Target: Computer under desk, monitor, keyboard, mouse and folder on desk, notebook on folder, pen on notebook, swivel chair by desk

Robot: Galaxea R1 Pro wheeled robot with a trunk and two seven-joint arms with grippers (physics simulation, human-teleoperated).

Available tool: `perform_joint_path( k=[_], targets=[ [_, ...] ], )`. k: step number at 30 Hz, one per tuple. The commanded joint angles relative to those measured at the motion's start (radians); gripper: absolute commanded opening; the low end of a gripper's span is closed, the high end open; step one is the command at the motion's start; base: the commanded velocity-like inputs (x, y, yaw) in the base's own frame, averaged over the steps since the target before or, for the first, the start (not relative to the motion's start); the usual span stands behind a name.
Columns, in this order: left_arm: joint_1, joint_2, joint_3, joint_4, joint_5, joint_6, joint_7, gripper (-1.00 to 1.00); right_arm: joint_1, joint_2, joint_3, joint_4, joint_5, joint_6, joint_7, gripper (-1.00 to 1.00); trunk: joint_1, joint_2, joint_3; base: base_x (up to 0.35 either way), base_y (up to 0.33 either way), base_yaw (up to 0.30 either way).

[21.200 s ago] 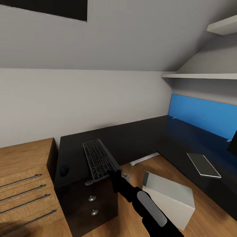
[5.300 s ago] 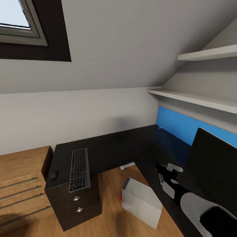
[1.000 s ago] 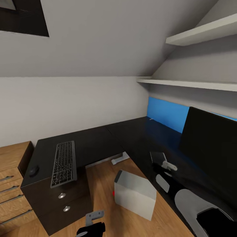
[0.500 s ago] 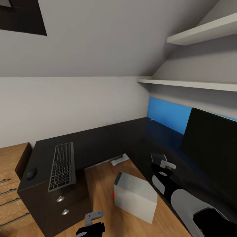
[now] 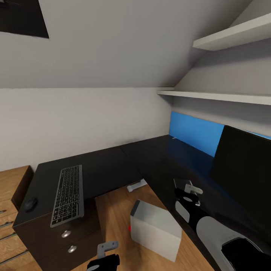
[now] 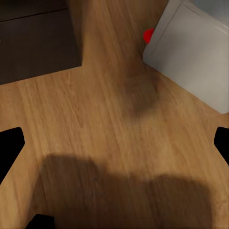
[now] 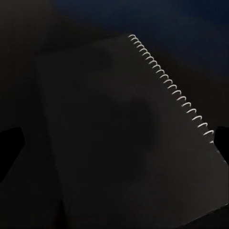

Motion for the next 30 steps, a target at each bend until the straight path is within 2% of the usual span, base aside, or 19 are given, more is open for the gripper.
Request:
perform_joint_path(
  k=[1, 7, 22, 30],
  targets=[
    [-0.001, 0.0, -0.002, -0.001, 0.009, 0.001, 0.009, 1.0, -0.001, -0.001, 0.008, 0.004, -0.01, -0.006, -0.004, 1.0, 0.0, -0.001, -0.001, 0.142, 0.0, 0.0],
    [0.0, 0.0, -0.003, -0.001, 0.011, 0.002, 0.008, 1.0, -0.001, -0.009, 0.007, 0.024, -0.011, -0.005, -0.003, 1.0, 0.0, -0.001, -0.001, 0.132, 0.0, 0.0],
    [-0.001, 0.0, -0.003, -0.001, 0.009, 0.001, 0.009, 1.0, -0.002, -0.024, 0.006, 0.026, -0.012, -0.005, -0.004, 1.0, 0.0, -0.001, -0.001, 0.017, 0.0, 0.0],
    [0.0, 0.007, -0.003, -0.001, 0.011, 0.0, 0.006, 1.0, -0.002, -0.028, 0.006, 0.026, -0.012, -0.005, -0.005, 1.0, 0.0, -0.001, -0.001, 0.187, 0.0, 0.0]
  ],
)
